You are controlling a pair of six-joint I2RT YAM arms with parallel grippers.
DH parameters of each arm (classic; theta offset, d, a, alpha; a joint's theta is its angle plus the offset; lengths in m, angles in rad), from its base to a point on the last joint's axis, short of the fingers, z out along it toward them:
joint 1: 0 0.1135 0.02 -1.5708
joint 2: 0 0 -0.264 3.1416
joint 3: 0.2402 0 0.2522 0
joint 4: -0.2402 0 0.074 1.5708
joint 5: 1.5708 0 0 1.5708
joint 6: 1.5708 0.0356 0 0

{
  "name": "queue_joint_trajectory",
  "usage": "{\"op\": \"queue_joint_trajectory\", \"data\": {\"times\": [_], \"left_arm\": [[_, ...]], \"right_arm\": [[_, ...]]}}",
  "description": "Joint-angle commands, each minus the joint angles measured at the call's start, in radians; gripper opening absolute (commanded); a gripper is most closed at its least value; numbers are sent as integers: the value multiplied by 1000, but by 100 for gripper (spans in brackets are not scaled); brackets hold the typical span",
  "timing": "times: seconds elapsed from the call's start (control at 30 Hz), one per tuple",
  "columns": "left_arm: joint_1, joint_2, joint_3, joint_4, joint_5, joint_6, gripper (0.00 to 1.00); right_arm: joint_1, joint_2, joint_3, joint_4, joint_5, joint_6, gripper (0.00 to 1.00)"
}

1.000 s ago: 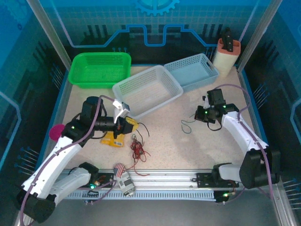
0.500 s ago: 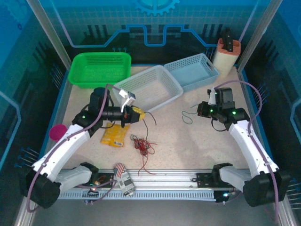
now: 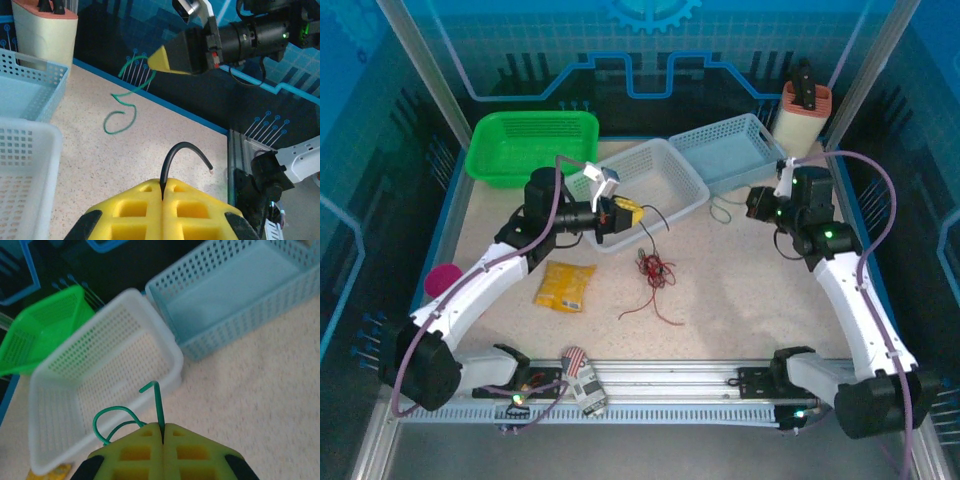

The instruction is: Untangle the cables

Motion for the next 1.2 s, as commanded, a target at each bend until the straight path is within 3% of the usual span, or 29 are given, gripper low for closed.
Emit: {"op": "queue_joint_trajectory", "data": {"times": [0.0,0.3,0.43,0.57,0.7,0.9,1.17], "left_arm": [[-5,-25,-36,69,-35,-12,0],[-9,-45,-131,123,-56,-49,0],[-13,-56,-147,119,-62,-55,0],[-17,-65,-155,117,-62,-52,0],[-23,-72,-163,120,-69,-54,0],[-33,-79,-167,114,-70,-55,0],[-35,-88,-155,75,-77,-32,0]], "right_arm": [[-21,85,69,121,38,8,0],[-33,321,140,372,147,70,0],[8,364,74,638,266,23,0],[62,416,54,804,367,-40,0],[86,433,-7,919,459,0,0],[60,525,-36,1010,441,122,0],[28,689,63,962,428,219,0]]}}
